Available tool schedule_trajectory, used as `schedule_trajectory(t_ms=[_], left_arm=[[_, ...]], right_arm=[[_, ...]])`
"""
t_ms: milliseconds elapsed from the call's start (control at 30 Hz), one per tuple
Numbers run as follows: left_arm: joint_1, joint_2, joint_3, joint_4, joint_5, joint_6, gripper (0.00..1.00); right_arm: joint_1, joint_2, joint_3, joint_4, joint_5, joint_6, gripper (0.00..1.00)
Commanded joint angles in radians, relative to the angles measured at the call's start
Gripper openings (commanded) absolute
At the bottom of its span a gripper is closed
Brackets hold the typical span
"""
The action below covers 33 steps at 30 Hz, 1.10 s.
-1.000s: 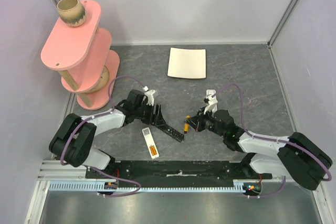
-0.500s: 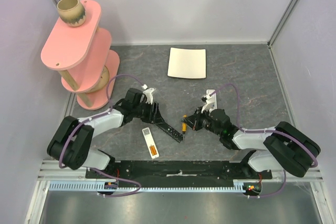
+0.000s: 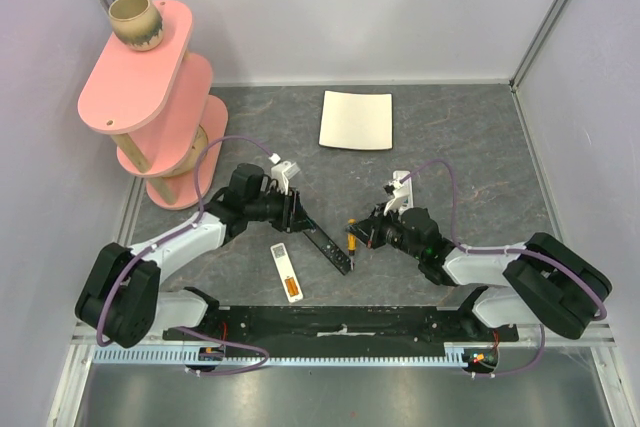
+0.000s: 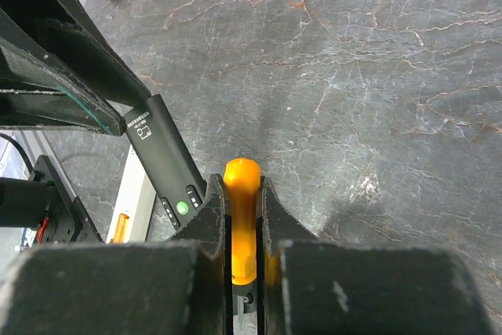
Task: Unload the batteries from the remote control
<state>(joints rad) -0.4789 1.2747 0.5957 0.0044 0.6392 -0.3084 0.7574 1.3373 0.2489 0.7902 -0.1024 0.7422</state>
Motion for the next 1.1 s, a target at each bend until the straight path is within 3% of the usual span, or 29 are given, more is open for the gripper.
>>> schedule_trajectory(t_ms=[0, 233, 400, 533, 567, 600, 933, 1033, 1067], left_arm=[[-0.021, 0.025, 0.026, -0.049, 0.105, -0.028, 0.4], [-0.046, 0.048, 0.044, -0.049, 0.114, -0.031, 0.4], [-0.049, 0.064, 0.05, -0.043, 0.113, -0.034, 0.3], [-0.049, 0.074, 0.055, -0.041, 0.114, -0.032, 0.12], [-0.049, 0.077, 0.058, -0.041, 0.116, -0.032, 0.02], [-0.049, 0.081, 0.061, -0.041, 0.116, -0.032, 0.02], [-0.046, 0.078, 0.09, -0.079, 0.073, -0.009, 0.03], [-0.041, 0.063, 0.101, -0.122, 0.025, 0.011, 0.22], [-0.041, 0.058, 0.105, -0.136, -0.01, 0.024, 0.35]], right_arm=[[0.002, -0.024, 0.006, 0.058, 0.069, 0.002, 0.0], [0.002, -0.049, 0.0, 0.047, 0.09, 0.0, 0.0], [0.002, -0.049, -0.002, 0.044, 0.096, -0.003, 0.0], [0.002, -0.041, -0.003, 0.044, 0.096, -0.004, 0.0], [0.002, -0.041, -0.003, 0.046, 0.096, -0.006, 0.0], [0.002, -0.046, -0.003, 0.044, 0.096, -0.004, 0.0], [0.0, -0.165, 0.035, -0.103, 0.115, -0.041, 0.0], [0.005, -0.242, 0.044, -0.181, 0.106, -0.067, 0.0], [0.008, -0.259, 0.046, -0.199, 0.105, -0.073, 0.0]])
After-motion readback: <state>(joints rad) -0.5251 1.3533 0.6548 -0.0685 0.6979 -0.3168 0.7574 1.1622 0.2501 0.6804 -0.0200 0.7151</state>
